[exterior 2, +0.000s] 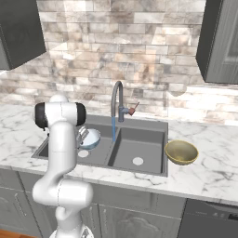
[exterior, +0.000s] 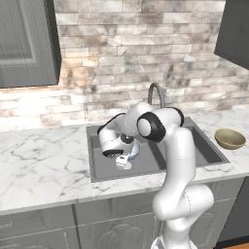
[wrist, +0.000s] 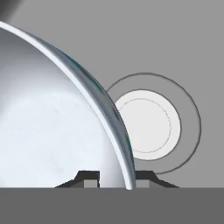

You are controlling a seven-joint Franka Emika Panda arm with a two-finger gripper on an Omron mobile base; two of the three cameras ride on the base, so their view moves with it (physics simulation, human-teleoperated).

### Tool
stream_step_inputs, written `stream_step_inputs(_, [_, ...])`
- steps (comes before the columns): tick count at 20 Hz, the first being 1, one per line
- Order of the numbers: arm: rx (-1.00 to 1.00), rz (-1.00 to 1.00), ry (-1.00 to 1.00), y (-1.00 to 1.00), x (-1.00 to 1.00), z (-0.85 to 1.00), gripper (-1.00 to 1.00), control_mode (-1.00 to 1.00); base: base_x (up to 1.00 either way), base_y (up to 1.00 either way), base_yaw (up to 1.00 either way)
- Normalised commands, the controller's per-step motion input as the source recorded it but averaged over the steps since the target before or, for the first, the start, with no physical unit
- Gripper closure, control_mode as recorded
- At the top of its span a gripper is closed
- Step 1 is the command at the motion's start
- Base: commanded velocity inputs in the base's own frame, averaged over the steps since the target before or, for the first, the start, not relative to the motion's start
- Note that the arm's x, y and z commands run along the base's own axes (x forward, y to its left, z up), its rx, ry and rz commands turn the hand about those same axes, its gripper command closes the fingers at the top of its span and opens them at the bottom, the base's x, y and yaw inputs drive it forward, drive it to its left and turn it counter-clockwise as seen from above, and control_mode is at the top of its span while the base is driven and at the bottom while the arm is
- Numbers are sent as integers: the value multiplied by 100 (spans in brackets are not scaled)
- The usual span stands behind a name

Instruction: Rinse each bowl for a few seconds and place them down in the sink or on the counter.

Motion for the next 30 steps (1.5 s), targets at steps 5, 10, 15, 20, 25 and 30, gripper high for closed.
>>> stream_step_inputs(5, [0,-4,0,15,13,-16,-100,-100,0,0,0])
stream_step_inputs(10, [0,-2,-1,9,4,0,-100,-100,0,0,0])
stream_step_inputs(15, [0,0,-2,5,0,20,-100,-100,0,0,0])
stream_step_inputs(20, [0,0,-3,0,0,31,-100,-100,0,0,0])
stream_step_inputs(25, [0,-1,-3,0,0,33,-100,-100,0,0,0])
stream_step_inputs(30, [0,-1,-1,-2,-1,35,-100,-100,0,0,0])
